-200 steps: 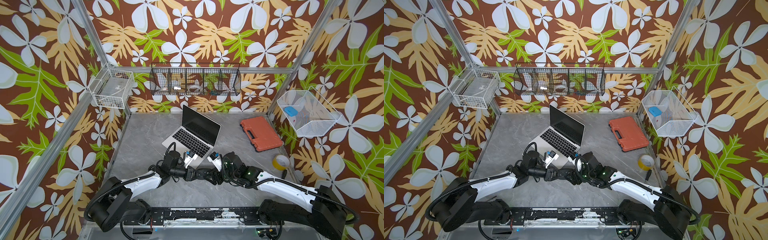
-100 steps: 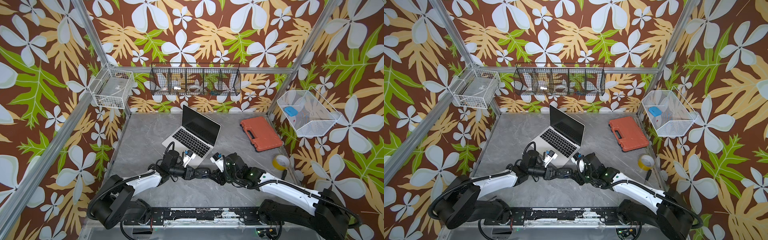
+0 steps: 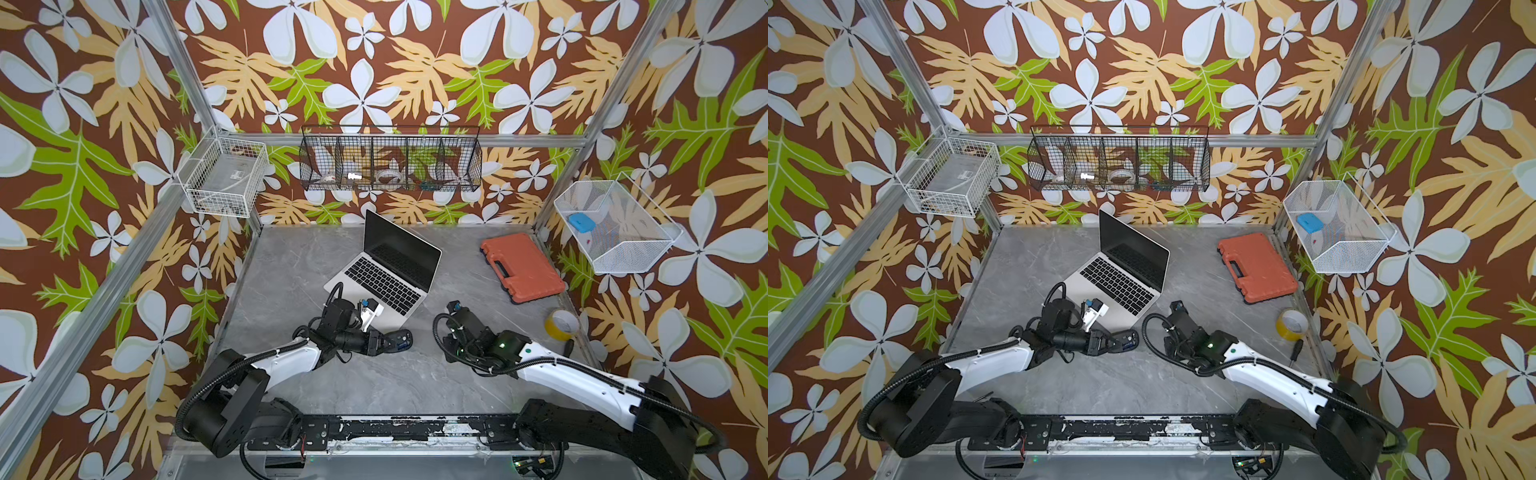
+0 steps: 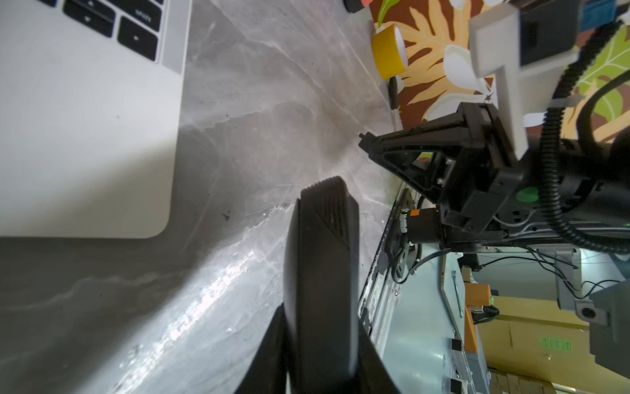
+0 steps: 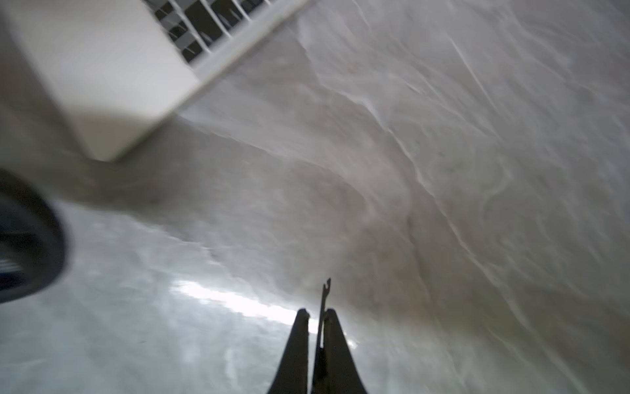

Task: Insert the wireless mouse receiver into the laptop
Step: Place the lid at the center of the board, then adjust the mouse as needed.

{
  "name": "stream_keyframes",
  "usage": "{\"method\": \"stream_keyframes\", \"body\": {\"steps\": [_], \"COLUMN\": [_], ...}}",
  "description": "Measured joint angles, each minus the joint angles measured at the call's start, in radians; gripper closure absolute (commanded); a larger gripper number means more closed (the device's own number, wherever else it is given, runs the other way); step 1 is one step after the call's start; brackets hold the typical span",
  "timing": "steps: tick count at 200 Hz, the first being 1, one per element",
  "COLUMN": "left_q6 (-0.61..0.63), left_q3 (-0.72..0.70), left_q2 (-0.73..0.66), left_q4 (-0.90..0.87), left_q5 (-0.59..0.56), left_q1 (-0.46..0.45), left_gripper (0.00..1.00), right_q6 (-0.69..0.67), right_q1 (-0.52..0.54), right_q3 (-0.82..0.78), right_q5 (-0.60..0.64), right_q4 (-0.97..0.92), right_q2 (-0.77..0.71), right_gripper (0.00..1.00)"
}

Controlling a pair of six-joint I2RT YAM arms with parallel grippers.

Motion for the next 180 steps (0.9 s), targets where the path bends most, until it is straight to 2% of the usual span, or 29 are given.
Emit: {"method": "stream_keyframes", "body": {"steps": [15,23,40,51,59,78,111,133,149,180], "left_q6": [0.024,0.027,0.049,0.053,0.062,0.093,0.146,0.170,0.181,0.198], "left_q3": [0.013,0.018,0.026,0.030,0.034,0.045,0.058,0.061,0.063,0.063], "left_q2": [0.001,0.001,0.002,0.003,0.002,-0.013,-0.040,-0.052,-0.063,-0.075], "left_q4": [-0.032,-0.042,-0.063,-0.074,-0.083,-0.113,-0.149,-0.163,-0.166,-0.182], "left_q5": [-0.015,-0.016,-0.013,-0.003,0.006,0.028,0.098,0.157,0.195,0.241], "left_q1": [0.000,0.000,0.000,0.000,-0.002,-0.003,-0.004,-0.012,-0.021,-0.025], "left_gripper": [1.00,1.00,1.00,1.00,1.00,1.00,1.00,1.00,1.00,1.00], "right_q6": [0.019,0.018,-0.030,-0.065,-0.095,-0.186,-0.347,-0.408,-0.435,-0.452], "right_q1": [0.024,0.032,0.038,0.039,0.040,0.036,-0.011,-0.057,-0.071,-0.088], "right_q3": [0.031,0.045,0.066,0.077,0.086,0.109,0.094,0.088,0.094,0.093], "right_q5": [0.055,0.053,-0.003,-0.057,-0.093,-0.202,-0.497,-0.687,-0.792,-0.963], "right_q4": [-0.029,-0.026,0.010,0.030,0.044,0.081,0.180,0.235,0.271,0.322], "right_q2": [0.086,0.124,0.182,0.195,0.195,0.167,0.072,0.045,0.043,0.069], "right_gripper": [0.82,0.69,0.42,0.28,0.21,0.13,0.11,0.16,0.28,0.62]}}
